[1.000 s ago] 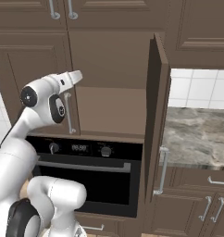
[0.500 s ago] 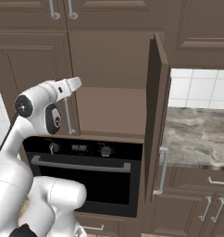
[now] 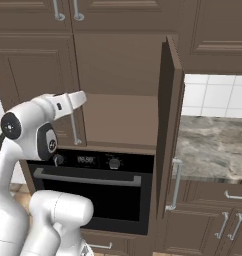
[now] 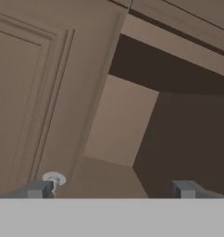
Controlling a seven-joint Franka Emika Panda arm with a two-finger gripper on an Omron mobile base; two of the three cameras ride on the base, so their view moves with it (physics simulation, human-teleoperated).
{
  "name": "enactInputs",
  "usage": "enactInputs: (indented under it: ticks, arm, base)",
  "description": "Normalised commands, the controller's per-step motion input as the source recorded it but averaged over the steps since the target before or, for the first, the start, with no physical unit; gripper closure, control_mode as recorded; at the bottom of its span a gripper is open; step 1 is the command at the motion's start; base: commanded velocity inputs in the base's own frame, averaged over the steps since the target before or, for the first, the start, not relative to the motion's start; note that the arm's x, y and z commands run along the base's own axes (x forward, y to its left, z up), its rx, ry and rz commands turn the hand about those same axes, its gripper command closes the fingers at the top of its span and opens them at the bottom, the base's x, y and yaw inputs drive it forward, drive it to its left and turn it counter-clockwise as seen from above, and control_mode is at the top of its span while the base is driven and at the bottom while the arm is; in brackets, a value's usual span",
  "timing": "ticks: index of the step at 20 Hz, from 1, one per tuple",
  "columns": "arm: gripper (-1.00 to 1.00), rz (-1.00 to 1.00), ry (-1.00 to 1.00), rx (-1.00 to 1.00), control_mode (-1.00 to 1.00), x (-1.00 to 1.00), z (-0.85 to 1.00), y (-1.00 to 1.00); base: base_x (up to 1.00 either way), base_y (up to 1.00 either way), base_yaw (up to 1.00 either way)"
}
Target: Open the cabinet. Pick the sponge and place it next to the sink. Then close the cabinet.
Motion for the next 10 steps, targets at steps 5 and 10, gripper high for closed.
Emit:
enactInputs:
  ticks: [5,10]
  arm:
    - [-1.0,-0.01,0.25,0.01,-1.0,-0.11,0.56,-0.18]
    - [-1.0,0.0,0.32,0.0,-1.0,-0.31,0.42,-0.28]
  base:
    - [0.0,0.0,0.0]
    - [0.0,0.0,0.0]
